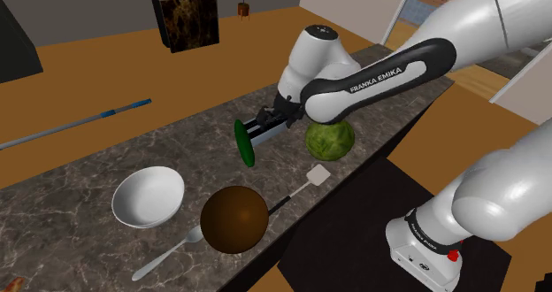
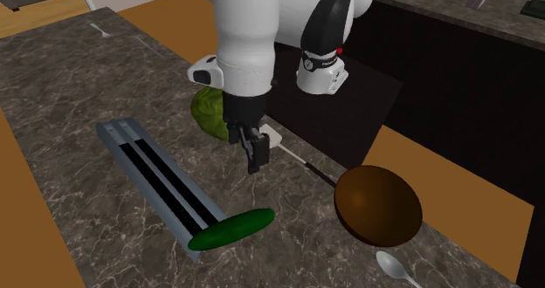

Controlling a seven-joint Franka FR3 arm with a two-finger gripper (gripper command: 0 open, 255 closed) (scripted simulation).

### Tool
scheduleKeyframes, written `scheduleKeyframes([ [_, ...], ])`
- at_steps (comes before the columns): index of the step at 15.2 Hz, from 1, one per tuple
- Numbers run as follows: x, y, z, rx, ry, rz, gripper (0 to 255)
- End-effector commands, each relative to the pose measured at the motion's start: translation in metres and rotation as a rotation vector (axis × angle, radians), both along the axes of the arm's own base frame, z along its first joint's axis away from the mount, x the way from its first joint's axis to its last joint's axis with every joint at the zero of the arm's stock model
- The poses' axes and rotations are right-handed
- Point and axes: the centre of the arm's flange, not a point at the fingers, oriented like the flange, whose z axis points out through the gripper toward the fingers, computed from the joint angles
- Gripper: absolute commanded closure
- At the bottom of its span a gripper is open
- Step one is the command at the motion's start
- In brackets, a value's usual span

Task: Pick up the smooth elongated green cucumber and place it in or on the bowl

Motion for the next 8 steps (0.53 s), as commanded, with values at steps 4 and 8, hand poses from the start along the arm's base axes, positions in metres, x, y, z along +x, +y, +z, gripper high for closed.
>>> scheduleKeyframes([
  [4,0.034,0.03,-0.046,0.013,-0.022,-0.043,0],
  [8,0.064,0.054,-0.081,0.022,-0.04,-0.077,0],
])
